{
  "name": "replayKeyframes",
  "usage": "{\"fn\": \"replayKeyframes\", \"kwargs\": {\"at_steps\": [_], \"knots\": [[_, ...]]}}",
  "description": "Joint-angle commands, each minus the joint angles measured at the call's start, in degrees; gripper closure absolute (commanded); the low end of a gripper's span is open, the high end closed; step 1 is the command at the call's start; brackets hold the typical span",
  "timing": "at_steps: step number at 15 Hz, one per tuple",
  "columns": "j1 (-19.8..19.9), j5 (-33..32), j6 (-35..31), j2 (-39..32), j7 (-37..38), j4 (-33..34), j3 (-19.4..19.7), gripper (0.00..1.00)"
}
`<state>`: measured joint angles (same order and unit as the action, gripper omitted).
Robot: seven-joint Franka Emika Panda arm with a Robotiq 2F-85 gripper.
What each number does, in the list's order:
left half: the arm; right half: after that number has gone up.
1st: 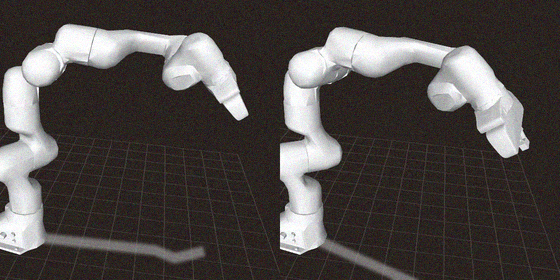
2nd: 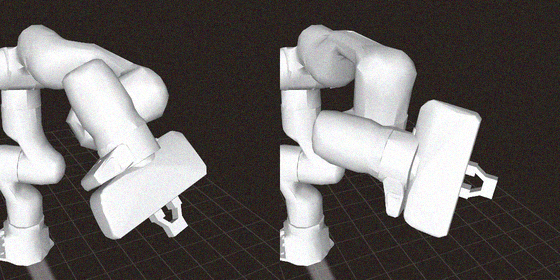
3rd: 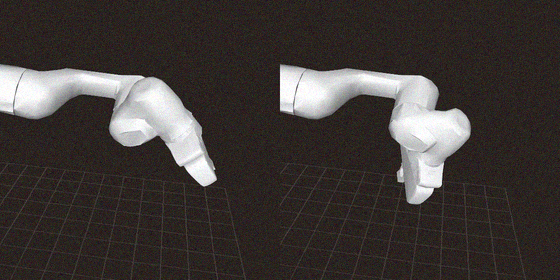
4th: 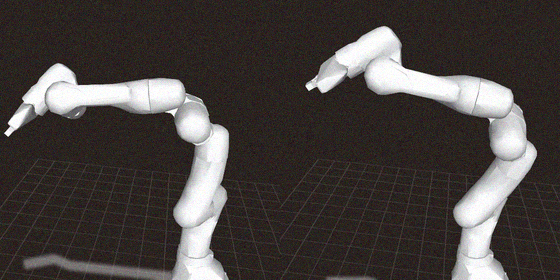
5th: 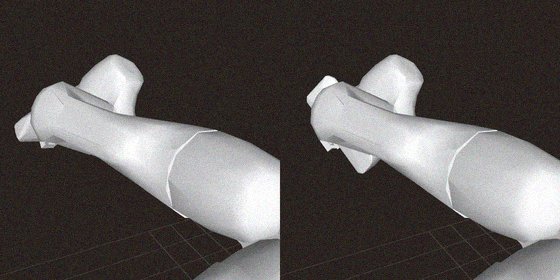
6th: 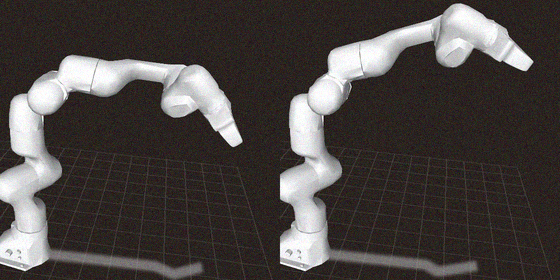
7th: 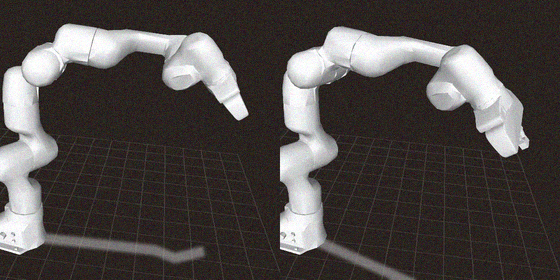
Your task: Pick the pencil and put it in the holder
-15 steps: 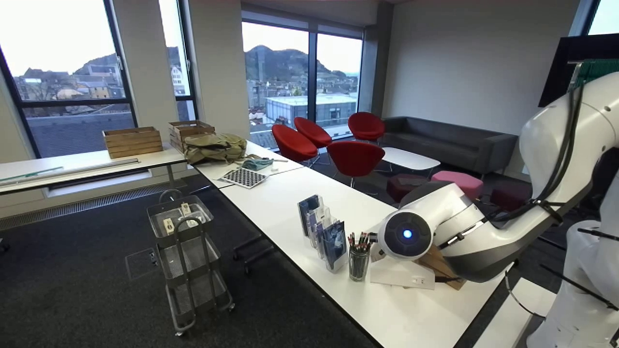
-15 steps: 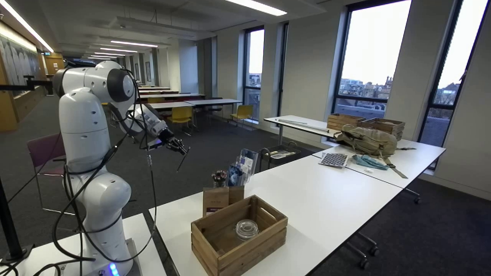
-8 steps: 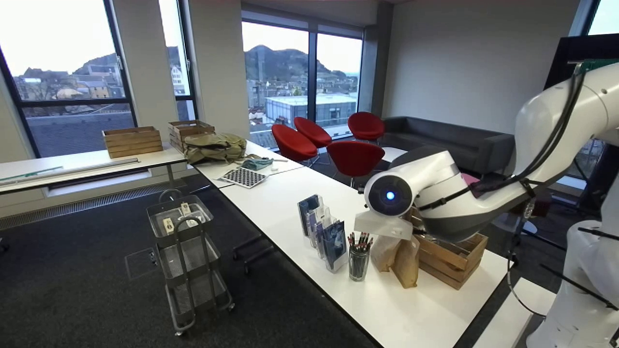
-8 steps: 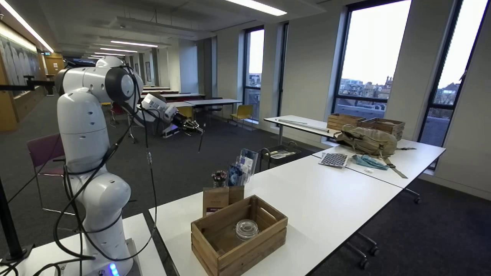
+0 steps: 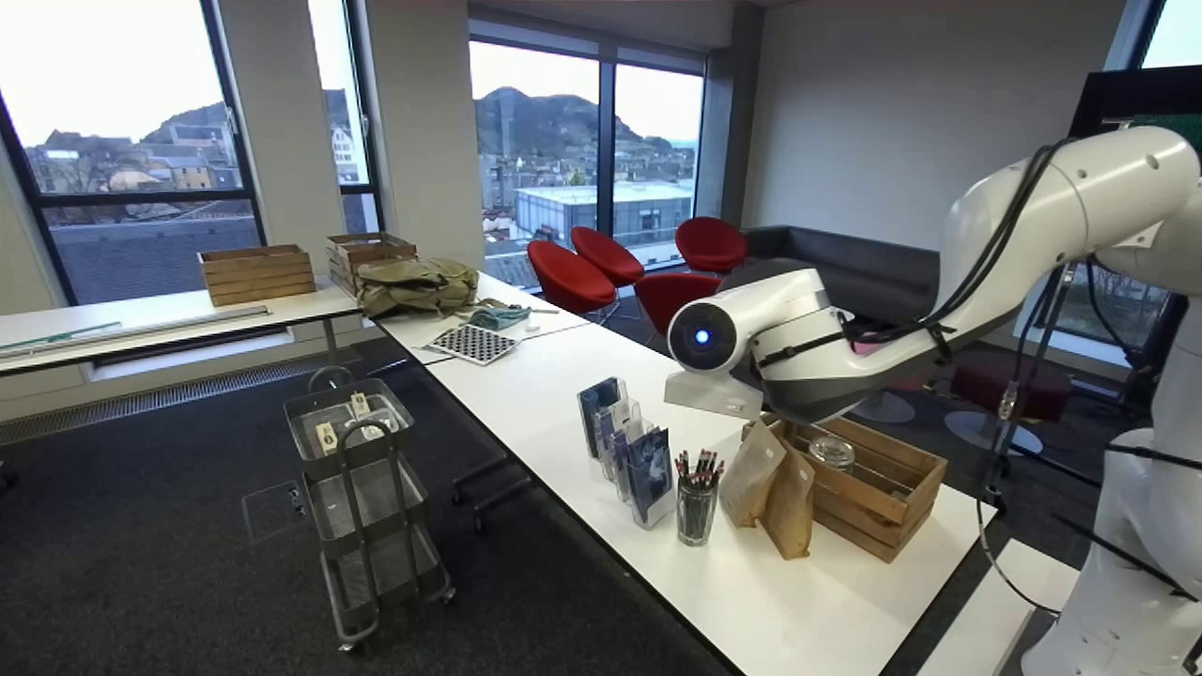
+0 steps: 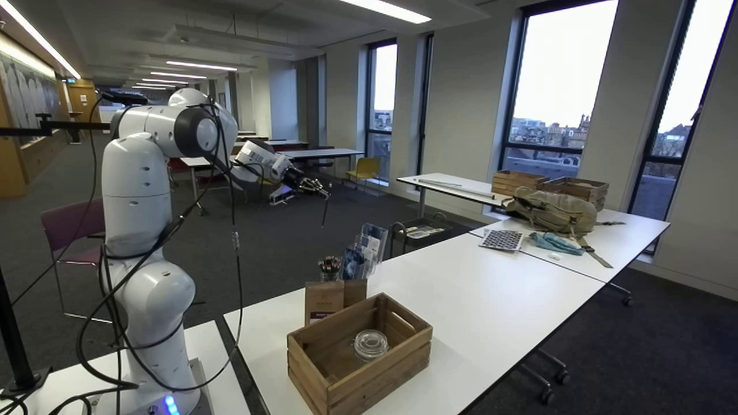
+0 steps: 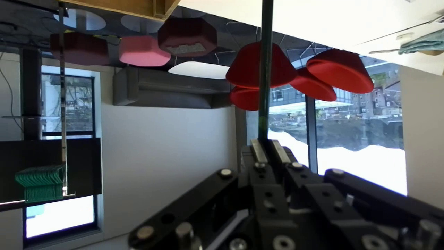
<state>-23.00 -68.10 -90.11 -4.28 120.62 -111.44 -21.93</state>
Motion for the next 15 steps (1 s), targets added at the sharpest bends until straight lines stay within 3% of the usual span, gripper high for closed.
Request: {"fn": "replayKeyframes", "kwargs": {"at_steps": [1,7,15], "knots": [[0.33,-2.0,2.98,-5.61,-1.15,4.54,1.35,0.98],[-0.25,-1.39,2.69,-11.41,-0.91,7.88,3.15,0.98],[-0.54,-0.63,1.97,-15.35,-0.19,7.19,3.74,0.98]]}}
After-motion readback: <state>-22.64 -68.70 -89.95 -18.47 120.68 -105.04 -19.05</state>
